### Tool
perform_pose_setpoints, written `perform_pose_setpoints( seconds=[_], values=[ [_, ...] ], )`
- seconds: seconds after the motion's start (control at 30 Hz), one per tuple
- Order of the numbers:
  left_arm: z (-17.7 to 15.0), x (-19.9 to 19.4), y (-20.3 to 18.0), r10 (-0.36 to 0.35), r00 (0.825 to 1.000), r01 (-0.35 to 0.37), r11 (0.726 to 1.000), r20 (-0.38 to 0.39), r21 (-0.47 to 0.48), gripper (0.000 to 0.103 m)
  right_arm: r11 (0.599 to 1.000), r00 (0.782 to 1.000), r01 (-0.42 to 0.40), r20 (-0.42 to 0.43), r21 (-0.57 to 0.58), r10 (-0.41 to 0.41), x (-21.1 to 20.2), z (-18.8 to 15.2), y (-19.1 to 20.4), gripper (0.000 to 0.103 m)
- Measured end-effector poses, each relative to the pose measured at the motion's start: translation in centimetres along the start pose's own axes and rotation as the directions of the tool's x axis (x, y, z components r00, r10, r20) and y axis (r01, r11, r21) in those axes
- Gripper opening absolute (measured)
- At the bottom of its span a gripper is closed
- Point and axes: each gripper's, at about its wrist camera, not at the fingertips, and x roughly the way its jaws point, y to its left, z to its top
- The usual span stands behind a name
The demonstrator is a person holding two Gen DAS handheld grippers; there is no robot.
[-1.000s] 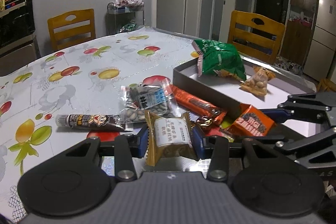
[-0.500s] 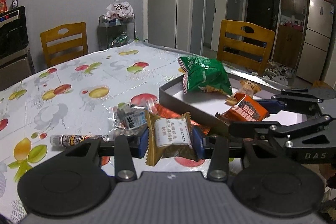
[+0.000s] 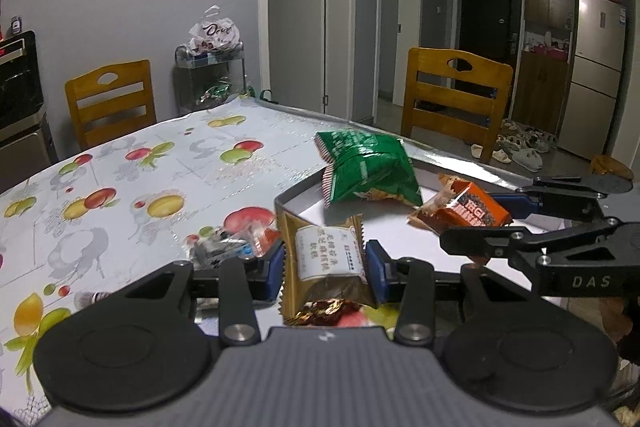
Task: Organize snacks
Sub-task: 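Lift gold packet with left gripper while right gripper lifts orange packet toward box, then lower gold packet over box with left gripper while right gripper lowers orange packet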
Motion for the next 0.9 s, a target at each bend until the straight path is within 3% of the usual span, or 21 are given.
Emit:
perform_pose_setpoints(
  seconds=[0.5, 0.9],
  values=[
    [2.6, 3.7, -5.5, -0.12, 0.992, 0.121, 0.99, -0.031, 0.068, 0.04, 0.993, 0.995, 0.104, -0.002, 0.053, -0.104, -2.4, -1.4, -6.0, 0.044],
    [3.0, 8.4, -11.1, -0.242, 0.961, 0.26, 0.956, -0.137, 0.135, 0.04, 0.984, 0.984, 0.173, -0.054, 0.052, -0.17, -2.7, -2.7, -9.5, 0.044]
  ],
)
